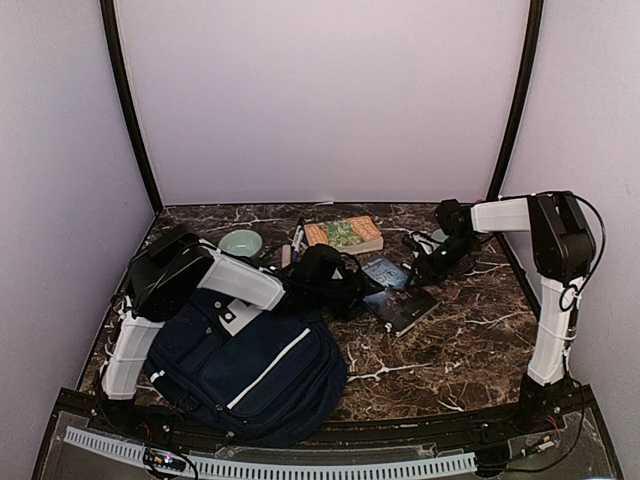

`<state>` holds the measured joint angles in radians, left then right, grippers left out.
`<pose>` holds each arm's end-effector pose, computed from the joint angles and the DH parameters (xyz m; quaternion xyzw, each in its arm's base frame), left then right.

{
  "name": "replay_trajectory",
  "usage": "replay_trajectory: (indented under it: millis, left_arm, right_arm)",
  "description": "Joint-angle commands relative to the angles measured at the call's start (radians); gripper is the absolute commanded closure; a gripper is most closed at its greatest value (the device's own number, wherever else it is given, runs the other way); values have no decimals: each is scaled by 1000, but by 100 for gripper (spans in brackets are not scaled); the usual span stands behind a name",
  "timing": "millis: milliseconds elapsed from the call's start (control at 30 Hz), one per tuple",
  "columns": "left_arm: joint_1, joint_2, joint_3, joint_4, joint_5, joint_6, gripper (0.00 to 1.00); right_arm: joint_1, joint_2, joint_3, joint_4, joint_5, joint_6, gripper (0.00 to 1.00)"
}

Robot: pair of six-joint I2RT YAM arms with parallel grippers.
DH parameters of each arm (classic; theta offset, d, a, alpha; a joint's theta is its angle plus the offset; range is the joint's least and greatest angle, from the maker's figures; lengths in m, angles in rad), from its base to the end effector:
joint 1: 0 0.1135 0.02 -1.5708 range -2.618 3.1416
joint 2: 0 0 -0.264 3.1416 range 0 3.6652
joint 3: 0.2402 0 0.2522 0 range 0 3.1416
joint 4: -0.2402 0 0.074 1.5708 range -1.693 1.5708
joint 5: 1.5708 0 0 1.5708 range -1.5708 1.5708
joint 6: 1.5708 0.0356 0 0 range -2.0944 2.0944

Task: Pack the student bag
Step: Pick up the book at the center of the board.

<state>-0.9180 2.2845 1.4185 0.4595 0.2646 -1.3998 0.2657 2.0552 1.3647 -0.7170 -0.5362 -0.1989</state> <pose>0.2943 -0.4003 0.1225 -0.1271 0.8214 -0.5435 0.1172 0.3687 0.1192 0.1341 -0.2423 0.9303 0.2665 0.0698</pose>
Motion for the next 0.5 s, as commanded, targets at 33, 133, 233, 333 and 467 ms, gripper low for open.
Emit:
replay_trajectory:
  millis: [33, 133, 233, 333, 467]
  left_arm:
    - [-27, 44, 41, 286, -15, 95, 36]
    - [-30, 21, 19, 234, -48, 77, 48]
    - [-30, -13, -34, 207, -89, 35, 58]
    - [-31, -57, -83, 215, -121, 27, 76]
    - [-30, -122, -125, 295, -114, 72, 91]
  right_arm:
    - [138, 194, -81, -73, -67, -9, 65]
    - [138, 177, -73, -75, -59, -7, 65]
    - [134, 152, -77, -69, -54, 0, 63]
    - [129, 124, -83, -73, -56, 0, 60]
    - [105, 52, -90, -85, -85, -20, 53]
